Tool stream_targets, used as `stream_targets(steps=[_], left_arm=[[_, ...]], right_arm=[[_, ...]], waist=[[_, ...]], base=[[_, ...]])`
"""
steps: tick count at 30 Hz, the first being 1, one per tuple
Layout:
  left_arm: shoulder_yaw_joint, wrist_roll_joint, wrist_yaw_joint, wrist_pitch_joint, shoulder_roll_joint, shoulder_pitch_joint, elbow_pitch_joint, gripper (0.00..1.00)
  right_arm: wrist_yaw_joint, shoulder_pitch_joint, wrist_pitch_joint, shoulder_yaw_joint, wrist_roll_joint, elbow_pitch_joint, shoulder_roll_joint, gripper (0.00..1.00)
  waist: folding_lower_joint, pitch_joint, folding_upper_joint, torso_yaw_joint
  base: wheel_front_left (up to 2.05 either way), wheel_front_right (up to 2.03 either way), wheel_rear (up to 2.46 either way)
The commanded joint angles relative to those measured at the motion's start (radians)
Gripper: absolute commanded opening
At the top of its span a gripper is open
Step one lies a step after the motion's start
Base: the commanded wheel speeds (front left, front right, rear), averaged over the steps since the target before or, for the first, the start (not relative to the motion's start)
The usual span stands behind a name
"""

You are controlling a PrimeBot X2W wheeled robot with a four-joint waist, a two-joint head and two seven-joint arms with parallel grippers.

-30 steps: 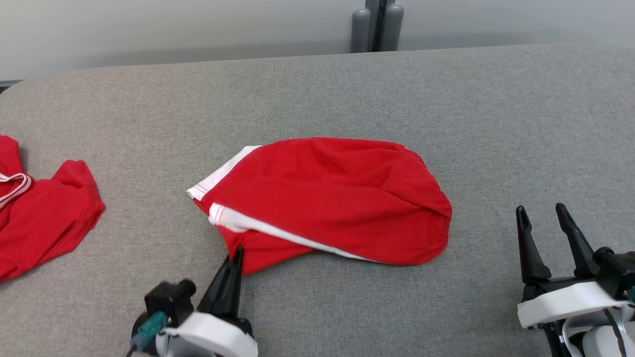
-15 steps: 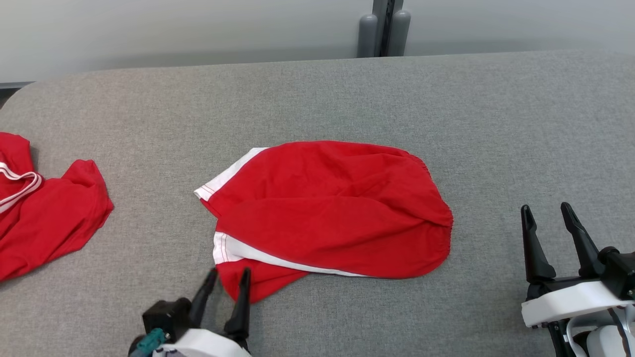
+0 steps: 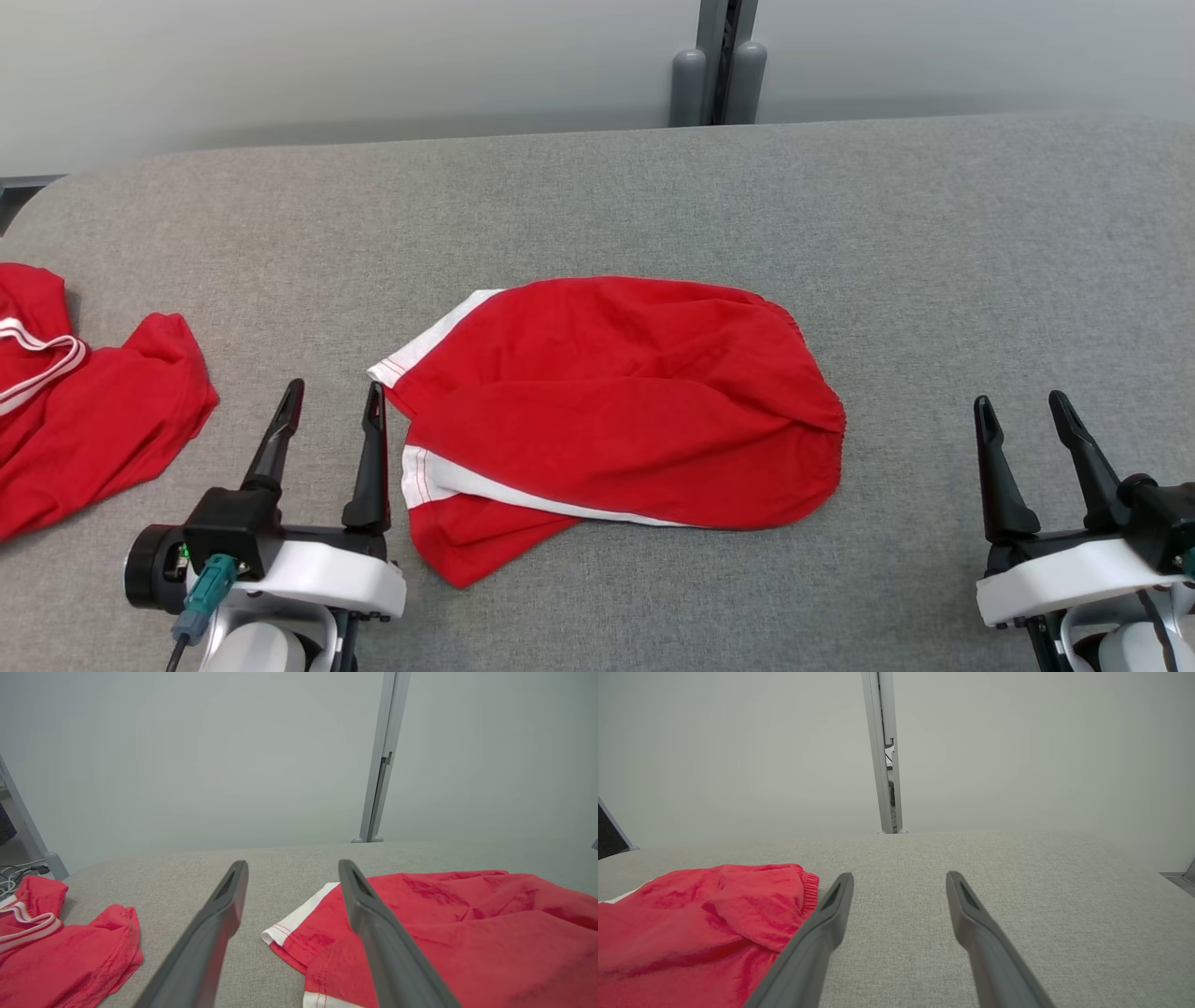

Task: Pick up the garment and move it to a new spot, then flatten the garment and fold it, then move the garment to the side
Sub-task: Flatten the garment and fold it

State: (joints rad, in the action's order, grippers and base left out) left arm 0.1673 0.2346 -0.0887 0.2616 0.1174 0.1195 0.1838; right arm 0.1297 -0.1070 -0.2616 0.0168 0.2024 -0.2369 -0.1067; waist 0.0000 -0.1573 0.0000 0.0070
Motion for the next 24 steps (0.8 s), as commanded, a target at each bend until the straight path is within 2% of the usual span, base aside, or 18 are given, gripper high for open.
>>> stream_targets(steps=[1,10,20,24], left_arm=[[-0.011,-0.009,0.004,0.004,0.011,0.011,-0.001,1.00],[-0.027,-0.021,0.024,0.005,0.003,0.002,0.015,1.00],[-0.027,-0.029,0.040,0.005,-0.023,0.028,0.023,1.00],[-0.029,-0.032,0.045,0.005,-0.032,0.039,0.027,1.00]], right_arm=[[0.002,0.007,-0.005,-0.002,-0.004,0.001,-0.004,1.00],[0.002,0.014,0.011,-0.022,0.000,0.004,-0.004,1.00],[0.002,0.009,0.193,-0.225,0.076,-0.041,-0.065,1.00],[0.002,-0.005,0.247,-0.268,0.113,-0.052,-0.091,1.00]], waist=[[0.0000,0.001,0.0000,-0.002],[0.0000,0.001,0.0000,0.008],[0.0000,-0.033,0.0000,0.061],[0.0000,-0.048,0.0000,0.073]], base=[[0.00,0.00,0.00],[0.00,0.00,0.00],[0.00,0.00,0.00],[0.00,0.00,0.00]])
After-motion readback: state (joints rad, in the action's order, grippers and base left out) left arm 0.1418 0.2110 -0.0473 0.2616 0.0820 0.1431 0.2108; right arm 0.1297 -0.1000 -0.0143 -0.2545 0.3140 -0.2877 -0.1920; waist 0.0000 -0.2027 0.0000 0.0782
